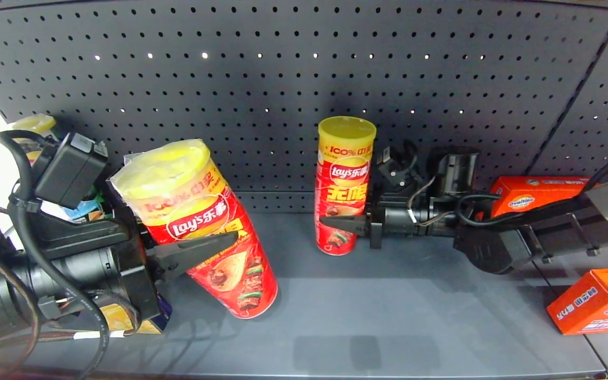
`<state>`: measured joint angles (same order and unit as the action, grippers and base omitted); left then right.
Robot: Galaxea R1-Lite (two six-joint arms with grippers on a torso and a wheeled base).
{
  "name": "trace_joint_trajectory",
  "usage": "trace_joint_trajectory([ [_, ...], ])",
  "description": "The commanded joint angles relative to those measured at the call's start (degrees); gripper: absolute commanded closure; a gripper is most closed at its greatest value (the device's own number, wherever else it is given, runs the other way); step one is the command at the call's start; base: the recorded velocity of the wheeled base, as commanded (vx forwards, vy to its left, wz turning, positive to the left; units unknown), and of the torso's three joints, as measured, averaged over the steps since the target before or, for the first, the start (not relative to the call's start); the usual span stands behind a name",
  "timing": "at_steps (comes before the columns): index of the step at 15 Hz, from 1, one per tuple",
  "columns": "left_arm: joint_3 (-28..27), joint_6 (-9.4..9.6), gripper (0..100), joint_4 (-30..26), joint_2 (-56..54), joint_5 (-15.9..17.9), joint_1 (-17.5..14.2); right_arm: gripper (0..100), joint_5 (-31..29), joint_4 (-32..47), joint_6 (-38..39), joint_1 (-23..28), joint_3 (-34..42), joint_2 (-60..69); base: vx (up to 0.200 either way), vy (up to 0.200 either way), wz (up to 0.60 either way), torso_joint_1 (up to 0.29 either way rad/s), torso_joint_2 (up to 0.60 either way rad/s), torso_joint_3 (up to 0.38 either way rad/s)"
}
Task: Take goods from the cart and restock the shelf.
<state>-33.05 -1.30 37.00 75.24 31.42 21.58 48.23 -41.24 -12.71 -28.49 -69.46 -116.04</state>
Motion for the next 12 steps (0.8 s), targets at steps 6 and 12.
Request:
trace_joint_trajectory([
  [6, -0.44, 0.07, 100, 0.0, 0.52, 0.05, 0.04, 100, -4.9, -6.13, -0.12, -5.0, 20.16, 17.17, 0.0, 0.0, 0.0, 0.0, 0.0, 0.0],
  [12, -0.61, 0.07, 100, 0.0, 0.43, -0.13, -0.04, 100, -8.68, -16.06, -0.29, -9.13, 33.34, 17.43, 0.0, 0.0, 0.0, 0.0, 0.0, 0.0],
])
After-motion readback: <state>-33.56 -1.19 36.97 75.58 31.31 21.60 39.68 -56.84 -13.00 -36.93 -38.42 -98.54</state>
